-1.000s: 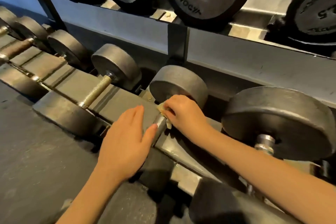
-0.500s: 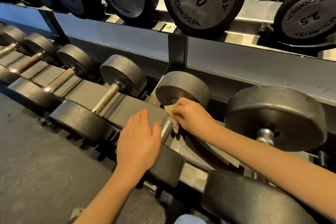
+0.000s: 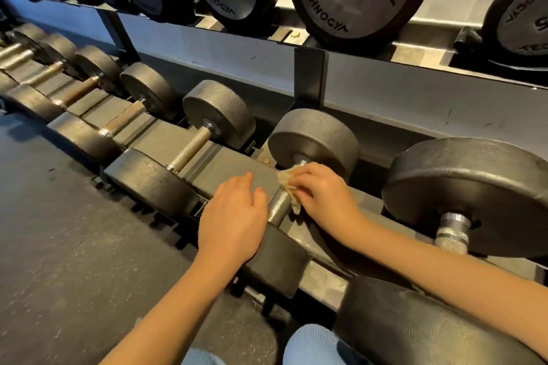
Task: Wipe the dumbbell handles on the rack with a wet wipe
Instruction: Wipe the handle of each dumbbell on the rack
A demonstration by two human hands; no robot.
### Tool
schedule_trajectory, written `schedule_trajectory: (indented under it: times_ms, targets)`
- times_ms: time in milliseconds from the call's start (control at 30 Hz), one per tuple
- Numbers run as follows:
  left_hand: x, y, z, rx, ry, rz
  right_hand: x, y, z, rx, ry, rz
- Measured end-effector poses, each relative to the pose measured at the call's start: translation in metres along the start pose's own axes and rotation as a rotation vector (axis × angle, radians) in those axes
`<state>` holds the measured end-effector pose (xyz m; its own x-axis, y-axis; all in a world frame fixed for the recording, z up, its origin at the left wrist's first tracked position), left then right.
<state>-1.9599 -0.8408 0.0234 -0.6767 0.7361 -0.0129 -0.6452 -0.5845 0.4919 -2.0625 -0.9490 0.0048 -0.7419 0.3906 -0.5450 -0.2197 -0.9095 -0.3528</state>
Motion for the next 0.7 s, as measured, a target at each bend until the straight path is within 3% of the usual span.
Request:
schedule_trajectory:
  times_ms: [100,300,533,700]
  targets:
    - [0.0,0.0,-0.001,-0.029,-0.01,0.004,-0.001,-0.007,-0.003,-0.041,-0.059,0.076]
    - [0.002,0.001,0.002,-0.02,-0.005,0.015,0.0,0.006,0.0,0.064,-0.025,-0.006]
    - [0.006,0.001,0.007,0.019,0.032,0.053,0.005,-0.014,-0.01,-0.016,-0.113,0.168]
    - [0.009,-0.004,0.013,0.09,0.093,0.139,0.0,-0.007,0.0,0.14,-0.069,0.116]
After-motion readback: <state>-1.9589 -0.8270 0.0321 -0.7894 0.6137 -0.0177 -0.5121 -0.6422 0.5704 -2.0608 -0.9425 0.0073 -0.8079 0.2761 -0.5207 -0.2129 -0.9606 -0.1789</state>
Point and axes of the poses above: each hand's wrist, its own x-axis away from the middle knuckle, its own z-axis out of the back of the hand, y = z × x, the point moved 7 cm from there along -x, towards the middle knuckle, and after that the axes turned 8 degrees about z, right-handed, at the moved point
